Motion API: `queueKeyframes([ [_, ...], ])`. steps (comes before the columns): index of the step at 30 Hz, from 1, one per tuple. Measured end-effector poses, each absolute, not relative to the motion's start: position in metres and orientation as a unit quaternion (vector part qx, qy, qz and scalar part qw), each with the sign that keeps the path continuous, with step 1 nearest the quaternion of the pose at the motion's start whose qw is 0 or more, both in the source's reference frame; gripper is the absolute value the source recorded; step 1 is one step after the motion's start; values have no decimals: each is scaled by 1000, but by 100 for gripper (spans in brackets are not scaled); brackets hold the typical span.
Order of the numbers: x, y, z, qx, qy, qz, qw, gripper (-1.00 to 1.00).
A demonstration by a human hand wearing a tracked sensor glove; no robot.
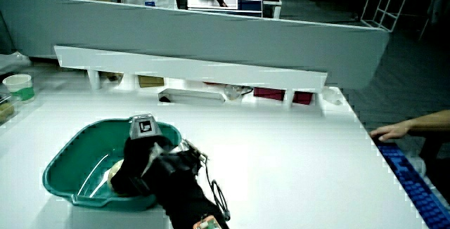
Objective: Pick pear from plate
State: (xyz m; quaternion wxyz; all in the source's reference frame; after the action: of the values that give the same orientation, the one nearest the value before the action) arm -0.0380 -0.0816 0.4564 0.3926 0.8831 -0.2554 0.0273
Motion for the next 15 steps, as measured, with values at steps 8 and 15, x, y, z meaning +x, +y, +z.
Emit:
queueKeyframes([
  [8,-33,-87,435,890,-263,42,370,100],
  [15,-15,-96,397,895,-269,58,350,100],
])
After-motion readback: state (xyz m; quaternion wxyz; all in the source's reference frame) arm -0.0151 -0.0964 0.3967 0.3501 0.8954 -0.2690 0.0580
